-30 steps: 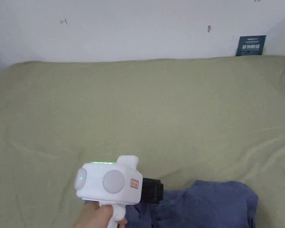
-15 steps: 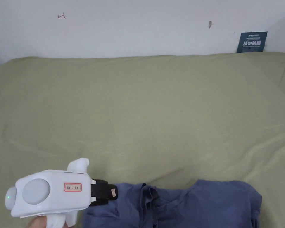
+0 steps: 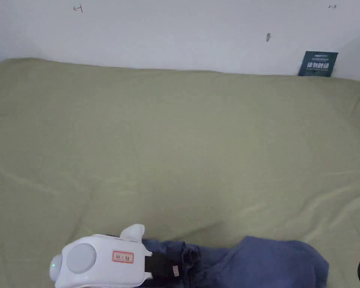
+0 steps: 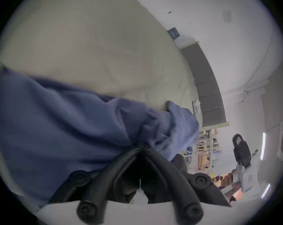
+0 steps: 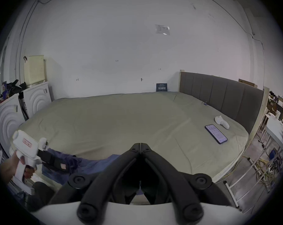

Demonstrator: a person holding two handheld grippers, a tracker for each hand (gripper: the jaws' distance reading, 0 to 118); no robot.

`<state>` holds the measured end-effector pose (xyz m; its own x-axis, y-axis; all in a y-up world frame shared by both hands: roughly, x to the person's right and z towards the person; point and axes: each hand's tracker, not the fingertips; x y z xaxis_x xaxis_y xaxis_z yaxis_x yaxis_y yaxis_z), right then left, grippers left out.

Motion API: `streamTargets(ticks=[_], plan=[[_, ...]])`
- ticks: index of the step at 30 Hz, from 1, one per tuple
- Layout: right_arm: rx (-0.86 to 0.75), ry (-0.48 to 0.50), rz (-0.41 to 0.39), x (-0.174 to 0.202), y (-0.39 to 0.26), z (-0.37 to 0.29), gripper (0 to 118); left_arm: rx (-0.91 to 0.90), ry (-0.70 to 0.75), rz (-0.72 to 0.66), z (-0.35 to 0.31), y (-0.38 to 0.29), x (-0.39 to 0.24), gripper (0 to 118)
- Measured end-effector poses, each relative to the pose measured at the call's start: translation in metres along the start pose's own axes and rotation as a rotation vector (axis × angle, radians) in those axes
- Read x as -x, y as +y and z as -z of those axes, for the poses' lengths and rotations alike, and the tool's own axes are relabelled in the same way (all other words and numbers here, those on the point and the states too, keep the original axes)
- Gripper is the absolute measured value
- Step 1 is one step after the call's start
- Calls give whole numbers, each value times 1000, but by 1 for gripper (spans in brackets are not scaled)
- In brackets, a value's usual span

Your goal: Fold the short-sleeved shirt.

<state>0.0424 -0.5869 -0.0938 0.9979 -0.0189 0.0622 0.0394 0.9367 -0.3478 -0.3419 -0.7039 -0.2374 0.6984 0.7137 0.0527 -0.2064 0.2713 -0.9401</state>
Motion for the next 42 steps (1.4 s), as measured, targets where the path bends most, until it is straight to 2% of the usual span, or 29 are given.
streamTargets(ticks=[3,6,9,10,11,12,13,14,15,20,21,22,23,24,25,26,27,32,34,36,40,42], plan=[[-10,13,8,7,4,2,0,-93,-18,-13,-62,-2,2,0],[-16,39,-6,16,6,5,0,-181,100,-22,-114,-8,24,0],[-23,60,-12,24,8,5,0,-174,216,-91,-130,-9,65,0],[-23,64,-14,26,8,5,0,-164,223,-83,-129,-8,73,0],[-22,65,-17,28,7,5,0,-132,189,-76,-124,-8,77,6],[-20,66,-19,29,7,6,0,-100,159,-72,-118,-7,80,37],[-16,68,-19,30,7,6,0,-97,119,-75,-112,-7,84,78],[-12,68,-19,30,6,6,0,-79,54,-87,-102,-5,89,109],[-9,65,-23,31,6,6,0,-60,7,-108,-90,1,103,117],[5,55,-56,29,5,3,0,-60,-139,-142,-57,22,116,115],[10,52,-60,28,5,4,0,-48,-200,-172,-51,26,117,106],[12,47,-61,27,5,4,0,-35,-230,-186,-45,28,116,82],[13,44,-61,26,5,3,0,-30,-237,-182,-41,28,115,31],[14,42,-60,25,5,3,0,-25,-195,-181,-35,29,111,13],[12,36,-55,24,6,2,0,-5,-49,-142,-26,26,105,13],[10,35,-52,23,6,0,0,4,-73,-139,-25,23,105,13],[8,32,-51,22,7,-1,0,-14,-174,-193,-29,21,107,13],[-9,35,-49,18,11,-2,0,-91,-91,-170,-82,8,84,13],[-16,41,-47,18,12,-2,0,-143,3,-155,-114,1,73,13],[-23,54,-38,18,12,-2,0,-194,91,-234,-155,-4,80,13],[-23,88,-26,19,8,3,0,-281,326,-163,-220,-9,55,13],[-21,105,-15,20,7,4,0,-268,395,-99,-222,-5,30,13]])
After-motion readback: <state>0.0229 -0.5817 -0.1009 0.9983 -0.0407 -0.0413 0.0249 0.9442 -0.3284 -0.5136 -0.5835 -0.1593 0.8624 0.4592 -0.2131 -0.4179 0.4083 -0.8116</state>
